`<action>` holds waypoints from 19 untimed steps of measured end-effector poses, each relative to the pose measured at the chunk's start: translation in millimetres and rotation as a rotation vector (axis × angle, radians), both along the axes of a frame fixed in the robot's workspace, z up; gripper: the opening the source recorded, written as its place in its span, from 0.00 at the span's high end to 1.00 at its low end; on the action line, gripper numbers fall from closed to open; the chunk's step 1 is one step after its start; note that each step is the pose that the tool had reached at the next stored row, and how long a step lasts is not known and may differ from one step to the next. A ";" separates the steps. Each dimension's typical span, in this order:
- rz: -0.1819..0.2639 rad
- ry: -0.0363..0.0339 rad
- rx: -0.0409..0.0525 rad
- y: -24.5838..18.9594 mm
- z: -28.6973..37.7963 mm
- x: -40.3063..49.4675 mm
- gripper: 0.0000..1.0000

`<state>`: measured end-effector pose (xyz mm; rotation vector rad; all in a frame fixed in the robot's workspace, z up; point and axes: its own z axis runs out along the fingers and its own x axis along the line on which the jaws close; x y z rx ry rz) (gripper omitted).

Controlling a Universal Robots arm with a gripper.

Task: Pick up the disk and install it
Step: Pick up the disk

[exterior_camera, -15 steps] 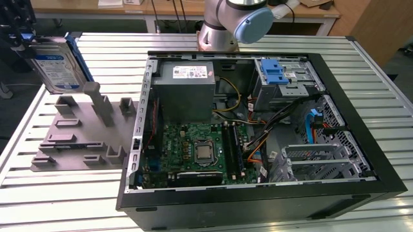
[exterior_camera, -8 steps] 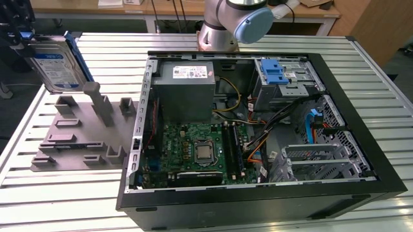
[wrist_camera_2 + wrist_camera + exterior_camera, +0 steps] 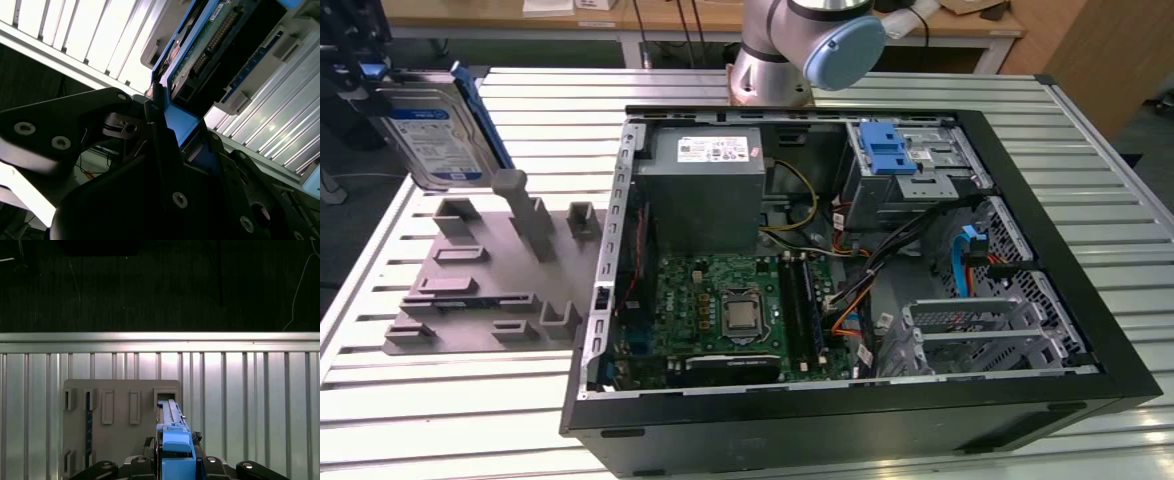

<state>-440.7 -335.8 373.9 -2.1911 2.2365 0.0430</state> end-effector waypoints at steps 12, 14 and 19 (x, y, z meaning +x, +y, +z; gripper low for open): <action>0.000 -0.0001 0.0000 0.0 4.5 0.0 0.63; 0.000 0.0001 0.0000 0.0 5.2 0.0 0.63; 0.000 -0.0001 0.0000 0.0 7.0 0.0 0.63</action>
